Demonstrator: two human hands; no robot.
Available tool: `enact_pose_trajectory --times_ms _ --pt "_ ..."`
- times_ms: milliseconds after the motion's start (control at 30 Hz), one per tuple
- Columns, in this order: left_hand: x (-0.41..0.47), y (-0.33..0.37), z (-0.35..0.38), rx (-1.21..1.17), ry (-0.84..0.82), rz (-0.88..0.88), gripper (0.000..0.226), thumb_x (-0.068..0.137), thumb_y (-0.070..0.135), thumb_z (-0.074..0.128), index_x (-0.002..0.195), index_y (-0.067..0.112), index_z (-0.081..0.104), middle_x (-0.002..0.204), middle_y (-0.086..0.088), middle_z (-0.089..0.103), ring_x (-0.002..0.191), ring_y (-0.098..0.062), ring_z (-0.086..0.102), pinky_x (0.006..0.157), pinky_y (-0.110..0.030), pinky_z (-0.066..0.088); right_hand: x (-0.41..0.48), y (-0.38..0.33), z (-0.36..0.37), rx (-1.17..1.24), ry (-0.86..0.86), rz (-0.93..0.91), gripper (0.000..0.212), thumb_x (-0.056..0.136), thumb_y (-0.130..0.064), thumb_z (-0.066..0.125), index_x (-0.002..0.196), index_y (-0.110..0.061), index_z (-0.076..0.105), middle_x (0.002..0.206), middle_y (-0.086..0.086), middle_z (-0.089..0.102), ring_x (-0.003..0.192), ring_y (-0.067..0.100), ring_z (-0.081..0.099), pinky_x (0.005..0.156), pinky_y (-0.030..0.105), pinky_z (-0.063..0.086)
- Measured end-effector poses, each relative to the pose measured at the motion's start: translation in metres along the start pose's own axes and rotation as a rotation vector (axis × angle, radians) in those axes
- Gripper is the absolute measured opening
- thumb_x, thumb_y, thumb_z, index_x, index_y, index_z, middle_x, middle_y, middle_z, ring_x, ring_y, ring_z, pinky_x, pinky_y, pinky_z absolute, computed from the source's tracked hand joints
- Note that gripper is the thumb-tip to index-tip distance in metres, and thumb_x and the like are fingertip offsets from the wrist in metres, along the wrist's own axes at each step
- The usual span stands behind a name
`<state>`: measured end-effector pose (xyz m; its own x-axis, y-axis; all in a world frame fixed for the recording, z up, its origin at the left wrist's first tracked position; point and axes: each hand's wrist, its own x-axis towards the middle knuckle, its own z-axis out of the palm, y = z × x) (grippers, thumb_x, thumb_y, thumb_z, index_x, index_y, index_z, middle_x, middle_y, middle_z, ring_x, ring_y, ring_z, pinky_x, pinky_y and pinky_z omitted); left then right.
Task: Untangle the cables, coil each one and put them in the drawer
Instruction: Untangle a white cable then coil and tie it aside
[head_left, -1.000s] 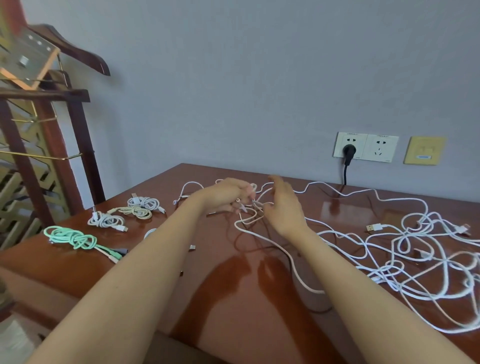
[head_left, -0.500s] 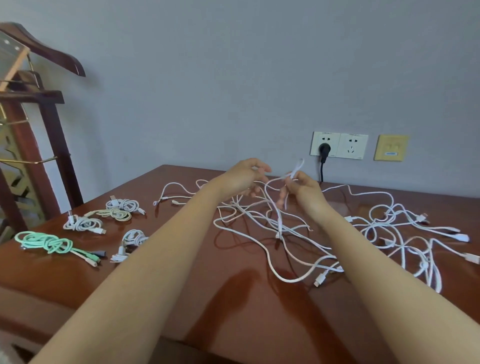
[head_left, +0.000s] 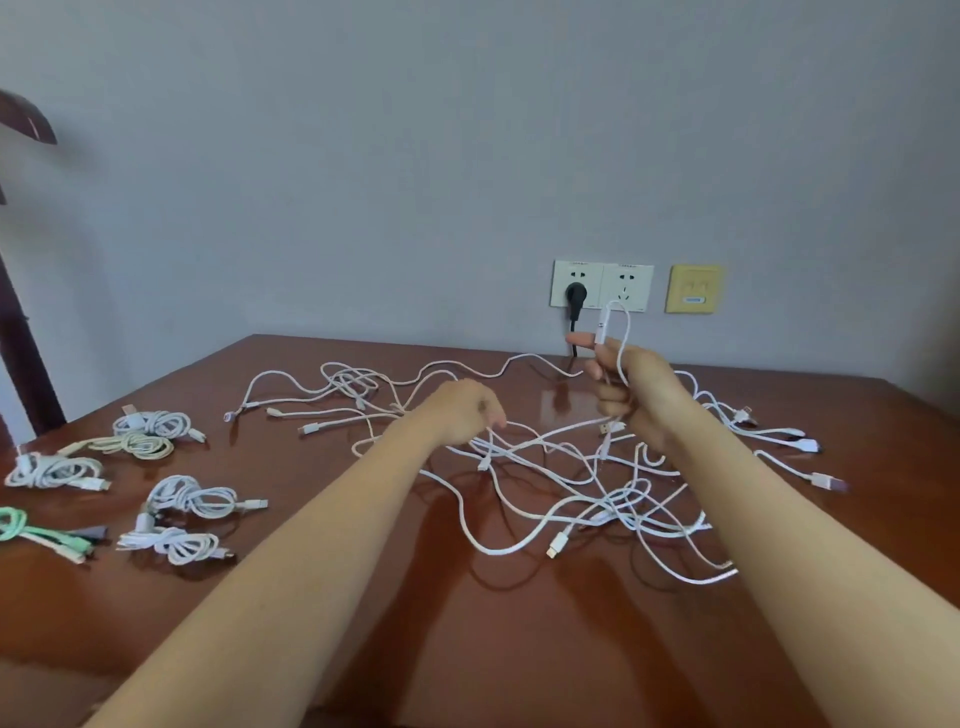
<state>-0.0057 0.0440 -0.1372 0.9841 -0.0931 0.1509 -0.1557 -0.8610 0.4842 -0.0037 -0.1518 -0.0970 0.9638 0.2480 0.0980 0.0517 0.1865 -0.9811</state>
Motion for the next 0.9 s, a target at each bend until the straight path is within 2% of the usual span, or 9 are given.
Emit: enact_pose_trajectory --times_ms 133,267,367,433,567,667,767,833,900 --pt "-0.002 0.031 -0.002 -0.065 0.194 0.053 0.026 0.095 0.010 0.042 0.100 0.017 0.066 0.099 0.001 0.058 0.079 -0.013 0.050 0.070 -0.020 0.035 -0.001 0.006 -0.009 -0.065 0.075 -0.020 0.028 0.098 -0.008 0.036 0.084 -0.012 0.060 0.058 0.002 0.039 0.036 0.006 0.027 0.035 0.015 0.023" --pt "-0.010 0.077 -0.002 -0.445 0.052 0.164 0.024 0.100 0.029 0.040 0.094 0.018 0.060 0.076 0.009 0.059 0.062 -0.007 0.051 0.055 -0.012 0.038 -0.004 0.018 -0.012 -0.309 0.158 -0.134 0.028 0.093 0.001 0.044 0.073 -0.011 0.059 0.047 -0.001 0.052 0.034 0.006 0.041 0.036 0.014 0.033" --pt "-0.009 0.093 0.010 -0.514 -0.035 0.189 0.020 0.093 0.039 0.052 0.091 0.020 0.058 0.074 0.012 0.059 0.062 0.001 0.054 0.055 -0.010 0.038 -0.007 0.024 -0.016 -0.379 0.240 -0.192 0.024 0.088 0.005 0.045 0.076 -0.009 0.059 0.049 0.002 0.056 0.037 0.008 0.049 0.037 0.013 0.038" --pt "-0.004 0.093 0.022 -0.515 -0.039 0.182 0.011 0.090 0.030 0.060 0.085 0.021 0.058 0.070 0.010 0.059 0.061 0.003 0.055 0.057 -0.012 0.039 -0.007 0.027 -0.021 -0.346 0.312 -0.197 0.016 0.088 0.001 0.049 0.082 -0.007 0.061 0.055 0.004 0.060 0.036 0.007 0.053 0.038 0.015 0.042" --pt "0.004 0.087 0.042 -0.498 0.064 0.081 0.021 0.089 0.029 0.062 0.095 0.017 0.047 0.092 0.003 0.057 0.085 -0.012 0.053 0.072 -0.025 0.036 -0.006 0.030 -0.030 -0.290 0.327 -0.201 0.019 0.090 0.000 0.050 0.075 -0.008 0.060 0.063 0.008 0.062 0.035 0.008 0.055 0.037 0.017 0.044" --pt "0.007 0.084 0.053 -0.536 0.104 0.015 0.032 0.089 0.031 0.062 0.113 0.014 0.051 0.107 -0.003 0.057 0.099 -0.015 0.053 0.079 -0.023 0.034 -0.002 0.034 -0.032 -0.245 0.338 -0.167 0.018 0.090 -0.004 0.052 0.074 -0.010 0.059 0.071 0.013 0.067 0.040 0.013 0.057 0.042 0.020 0.046" --pt "0.008 0.082 0.059 -0.553 0.159 -0.051 0.053 0.088 0.040 0.060 0.128 0.009 0.044 0.108 -0.003 0.050 0.103 -0.017 0.052 0.080 -0.023 0.034 0.002 0.041 -0.033 -0.192 0.346 -0.133 0.014 0.088 -0.006 0.051 0.075 -0.010 0.057 0.076 0.025 0.066 0.049 0.025 0.056 0.049 0.027 0.046" --pt "0.010 0.079 0.062 -0.574 0.136 -0.098 0.060 0.088 0.042 0.058 0.133 0.007 0.040 0.114 -0.005 0.049 0.106 -0.017 0.050 0.082 -0.024 0.034 0.003 0.043 -0.032 -0.104 0.318 -0.115 0.016 0.089 -0.003 0.047 0.075 -0.009 0.053 0.071 0.021 0.066 0.046 0.024 0.054 0.044 0.024 0.044" --pt "0.013 0.074 0.066 -0.561 0.060 -0.084 0.049 0.091 0.042 0.055 0.125 0.007 0.050 0.116 -0.009 0.055 0.108 -0.021 0.053 0.087 -0.027 0.038 0.002 0.045 -0.031 -0.033 0.287 -0.099 0.017 0.089 -0.001 0.043 0.075 -0.007 0.050 0.062 0.012 0.066 0.040 0.017 0.052 0.039 0.019 0.040"
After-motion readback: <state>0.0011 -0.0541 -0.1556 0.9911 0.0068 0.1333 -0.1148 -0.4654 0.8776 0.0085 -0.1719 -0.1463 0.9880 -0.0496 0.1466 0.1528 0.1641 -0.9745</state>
